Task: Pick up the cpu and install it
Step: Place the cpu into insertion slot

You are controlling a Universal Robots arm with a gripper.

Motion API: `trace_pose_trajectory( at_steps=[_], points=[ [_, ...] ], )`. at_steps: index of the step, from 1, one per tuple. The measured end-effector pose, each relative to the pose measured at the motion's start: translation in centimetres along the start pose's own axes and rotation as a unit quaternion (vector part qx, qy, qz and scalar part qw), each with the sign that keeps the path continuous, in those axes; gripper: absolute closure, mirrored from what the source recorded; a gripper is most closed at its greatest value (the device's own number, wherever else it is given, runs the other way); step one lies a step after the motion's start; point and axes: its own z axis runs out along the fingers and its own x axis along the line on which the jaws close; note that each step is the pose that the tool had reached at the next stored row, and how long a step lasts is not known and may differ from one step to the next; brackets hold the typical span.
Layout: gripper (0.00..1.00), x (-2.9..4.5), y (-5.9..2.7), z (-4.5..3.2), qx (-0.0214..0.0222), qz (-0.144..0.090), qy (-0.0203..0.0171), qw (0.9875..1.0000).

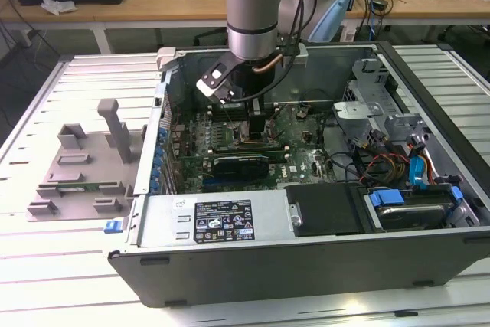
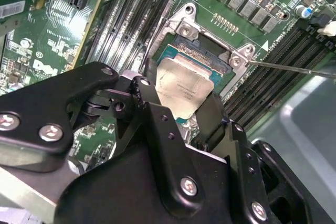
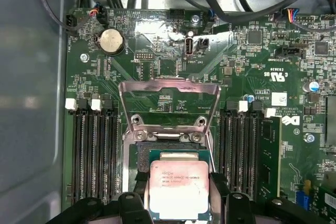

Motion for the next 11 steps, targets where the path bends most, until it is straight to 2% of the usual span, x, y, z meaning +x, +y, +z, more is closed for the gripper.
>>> trace_pose_trajectory(
  at_steps=[2,11],
  points=[
    [0.46,-0.01,-0.03,0.46,0.0000,0.000,-0.0001,1.0000],
    [0.46,0.48,-0.10,1.08,0.0000,0.000,0.0001,1.0000]
  ],
)
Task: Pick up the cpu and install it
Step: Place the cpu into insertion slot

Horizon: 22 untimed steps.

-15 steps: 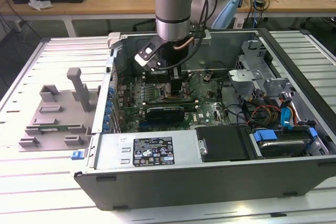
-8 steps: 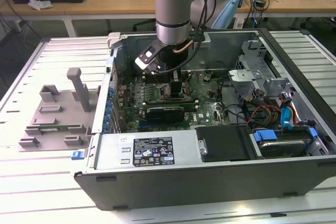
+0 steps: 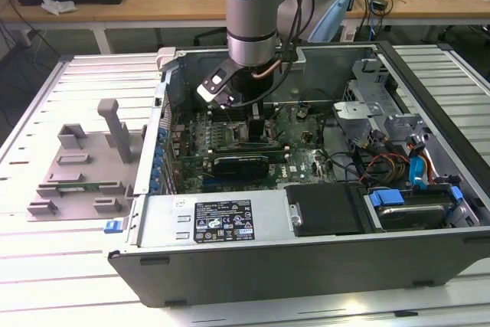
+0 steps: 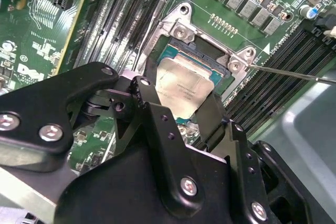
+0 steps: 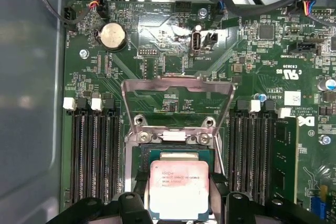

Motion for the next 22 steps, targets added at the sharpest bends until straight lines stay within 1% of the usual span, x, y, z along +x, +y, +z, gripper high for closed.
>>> trace_pose_trajectory(
  at_steps=[2,9,22],
  points=[
    [0.46,0.06,-0.04,0.15,0.0001,0.000,-0.0001,1.0000],
    [0.46,0.06,-0.04,0.27,0.0001,0.000,0.0000,1.0000],
    [0.46,0.21,-0.04,0.30,0.0001,0.000,0.0000,1.0000]
  ],
)
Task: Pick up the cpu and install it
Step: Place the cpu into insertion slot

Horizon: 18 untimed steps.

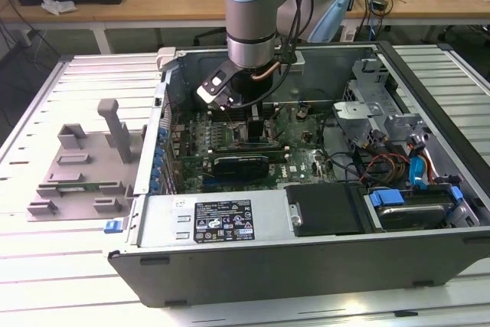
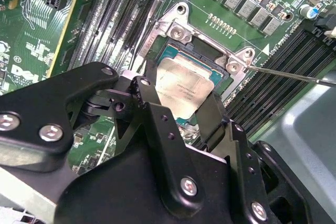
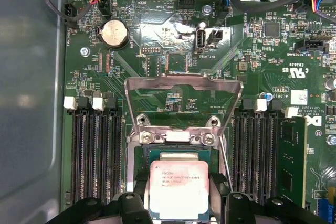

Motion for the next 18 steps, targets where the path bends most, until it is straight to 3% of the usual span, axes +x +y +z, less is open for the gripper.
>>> trace_pose_trajectory(
  at_steps=[8,9,18],
  points=[
    [0.45,0.02,0.00,0.00,0.0000,0.000,0.0000,1.0000],
    [0.38,0.02,0.00,0.00,0.0000,0.000,0.0000,1.0000],
    [0.38,0.08,0.00,0.00,-0.0001,0.000,0.0008,1.0000]
  ],
)
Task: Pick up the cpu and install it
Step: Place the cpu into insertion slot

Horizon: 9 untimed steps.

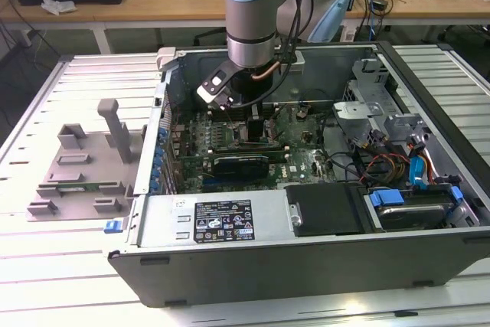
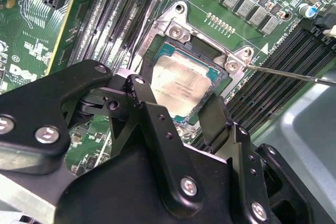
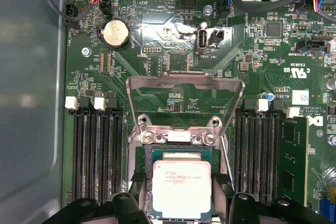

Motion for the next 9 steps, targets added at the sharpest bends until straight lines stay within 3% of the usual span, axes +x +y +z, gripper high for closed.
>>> trace_pose_trajectory(
  at_steps=[9],
  points=[
    [0.38,0.10,0.00,0.01,-0.0001,0.000,0.0019,1.0000]
  ],
)
